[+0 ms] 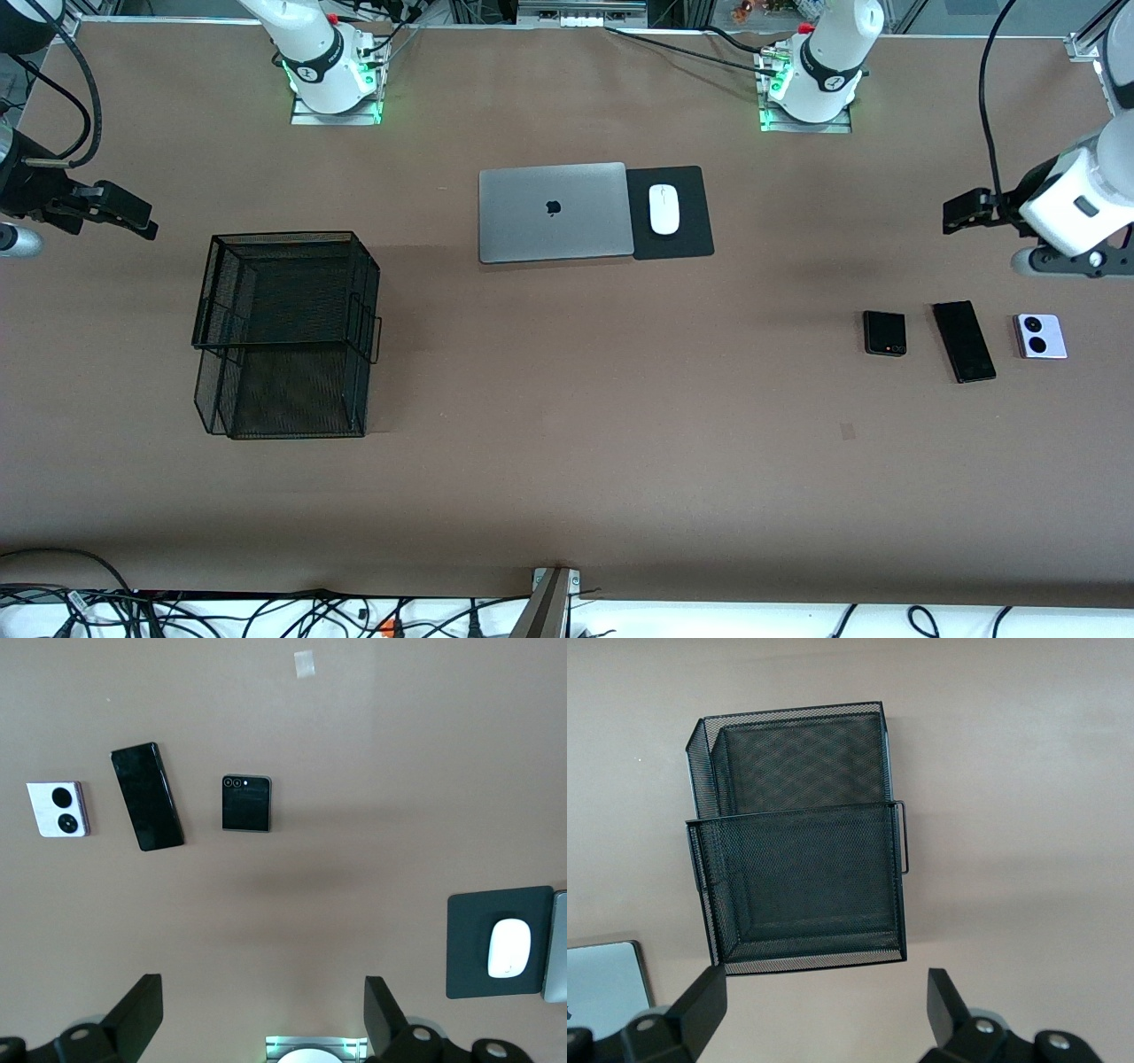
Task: Place phones with both arms
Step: 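Reach the left gripper down and grasp the small black flip phone, then carry the flip phone with the left gripper to beside the laptop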
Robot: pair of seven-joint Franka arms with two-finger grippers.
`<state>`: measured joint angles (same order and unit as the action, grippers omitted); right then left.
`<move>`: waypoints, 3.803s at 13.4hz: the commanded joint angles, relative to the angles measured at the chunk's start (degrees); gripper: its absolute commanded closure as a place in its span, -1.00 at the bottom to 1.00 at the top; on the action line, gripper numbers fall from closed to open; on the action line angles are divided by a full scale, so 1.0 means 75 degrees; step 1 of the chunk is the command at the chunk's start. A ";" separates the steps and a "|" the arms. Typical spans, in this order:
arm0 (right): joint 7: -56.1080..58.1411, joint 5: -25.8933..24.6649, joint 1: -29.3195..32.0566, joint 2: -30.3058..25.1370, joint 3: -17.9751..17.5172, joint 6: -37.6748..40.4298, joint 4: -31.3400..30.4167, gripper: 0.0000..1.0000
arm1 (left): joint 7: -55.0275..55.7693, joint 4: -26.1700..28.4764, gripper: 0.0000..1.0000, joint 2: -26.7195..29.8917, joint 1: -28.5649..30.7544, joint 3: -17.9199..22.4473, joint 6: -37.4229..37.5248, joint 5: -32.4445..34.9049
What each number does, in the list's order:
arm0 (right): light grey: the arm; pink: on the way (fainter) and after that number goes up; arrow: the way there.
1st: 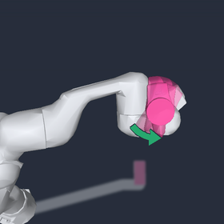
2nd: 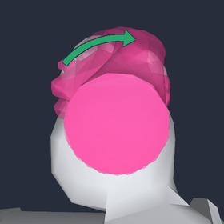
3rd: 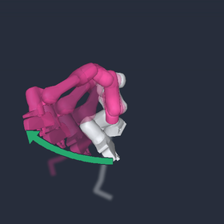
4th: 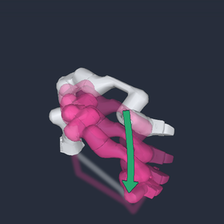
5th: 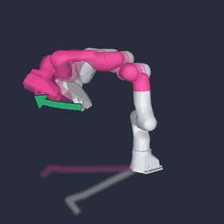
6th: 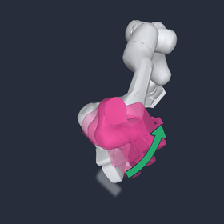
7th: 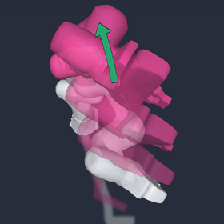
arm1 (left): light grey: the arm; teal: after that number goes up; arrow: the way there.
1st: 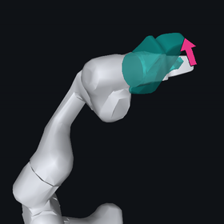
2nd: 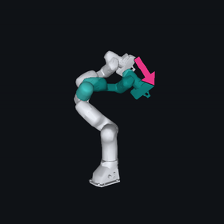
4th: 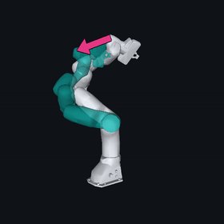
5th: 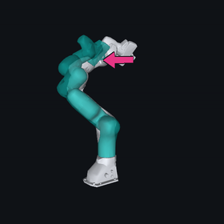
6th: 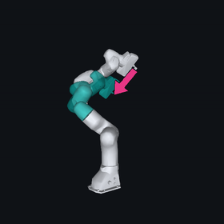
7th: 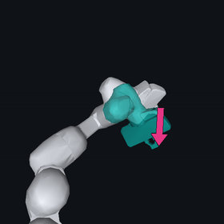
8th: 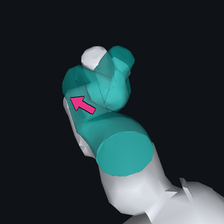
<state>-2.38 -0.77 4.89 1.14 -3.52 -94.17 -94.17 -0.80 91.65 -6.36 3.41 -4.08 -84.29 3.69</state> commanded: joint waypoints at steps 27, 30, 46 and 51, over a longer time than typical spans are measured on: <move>-0.0082 0.0126 0.0097 0.0024 -0.0093 0.0005 0.0076 -1.00 | -0.1347 0.4163 -1.00 -0.3030 0.1338 0.0016 -0.8976 0.0411; -0.0082 0.0126 0.0097 0.0024 -0.0093 0.0005 0.0076 -1.00 | -0.1347 0.4151 -0.81 -0.3136 0.1338 0.0016 -0.8953 0.0411; -0.0082 0.0126 0.0097 0.0024 -0.0093 -0.0006 0.0076 -1.00 | -0.0250 0.0121 0.57 -0.3112 0.0100 -0.1976 -0.3831 0.0177; -0.0082 0.0125 0.0097 0.0024 -0.0093 -0.0006 0.0076 -1.00 | 0.2995 -0.1094 0.55 -0.4362 -0.2571 -0.1964 -0.3902 0.0176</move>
<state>-2.38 -0.74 4.89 1.15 -3.60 -94.18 -94.17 14.35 91.75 -32.33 -9.08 -19.89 -114.66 5.40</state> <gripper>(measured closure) 0.000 0.194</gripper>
